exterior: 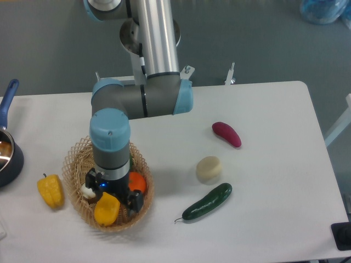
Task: Place the mango in the basket
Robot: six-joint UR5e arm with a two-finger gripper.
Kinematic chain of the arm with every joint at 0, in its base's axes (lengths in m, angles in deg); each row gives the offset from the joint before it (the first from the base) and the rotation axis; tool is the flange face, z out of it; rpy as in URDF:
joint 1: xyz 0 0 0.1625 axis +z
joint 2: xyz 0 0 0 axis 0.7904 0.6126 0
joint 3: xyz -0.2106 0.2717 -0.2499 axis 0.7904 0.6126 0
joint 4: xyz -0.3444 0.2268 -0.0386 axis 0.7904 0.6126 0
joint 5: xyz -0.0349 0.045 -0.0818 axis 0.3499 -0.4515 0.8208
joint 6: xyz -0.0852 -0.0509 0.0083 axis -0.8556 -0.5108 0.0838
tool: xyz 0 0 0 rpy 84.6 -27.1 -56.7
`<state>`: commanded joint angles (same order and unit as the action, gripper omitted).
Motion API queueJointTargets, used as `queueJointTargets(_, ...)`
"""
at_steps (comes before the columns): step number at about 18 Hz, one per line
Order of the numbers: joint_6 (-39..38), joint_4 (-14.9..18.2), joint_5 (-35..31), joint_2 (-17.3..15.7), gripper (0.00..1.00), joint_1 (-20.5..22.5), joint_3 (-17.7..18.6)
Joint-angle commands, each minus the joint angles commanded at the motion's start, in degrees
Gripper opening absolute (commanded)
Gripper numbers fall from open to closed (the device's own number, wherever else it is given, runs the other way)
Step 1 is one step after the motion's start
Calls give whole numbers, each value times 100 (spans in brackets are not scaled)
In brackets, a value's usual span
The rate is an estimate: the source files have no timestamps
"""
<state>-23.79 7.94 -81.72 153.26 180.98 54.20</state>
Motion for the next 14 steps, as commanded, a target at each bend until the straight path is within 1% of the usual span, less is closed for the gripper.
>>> queueJointTargets(2, 106, 26, -448, -44, 100, 175, -255)
queueJointTargets(3, 202, 70, -590, -183, 100, 307, -335)
queueJointTargets(6, 920, 132, -574, -544, 100, 571, -362)
queueJointTargets(7, 1263, 271, -574, -658, 100, 642, -362)
queueJointTargets(9, 2080, 753, -574, -887, 100, 826, -362)
queueJointTargets(10, 2440, 965, -574, -975, 100, 853, -362)
queueJointTargets(11, 2679, 1063, -574, -1028, 100, 914, -336)
queueJointTargets(12, 2803, 1072, -565, -1098, 100, 985, -301)
queueJointTargets(14, 2822, 1072, -460, -1230, 100, 1020, -187)
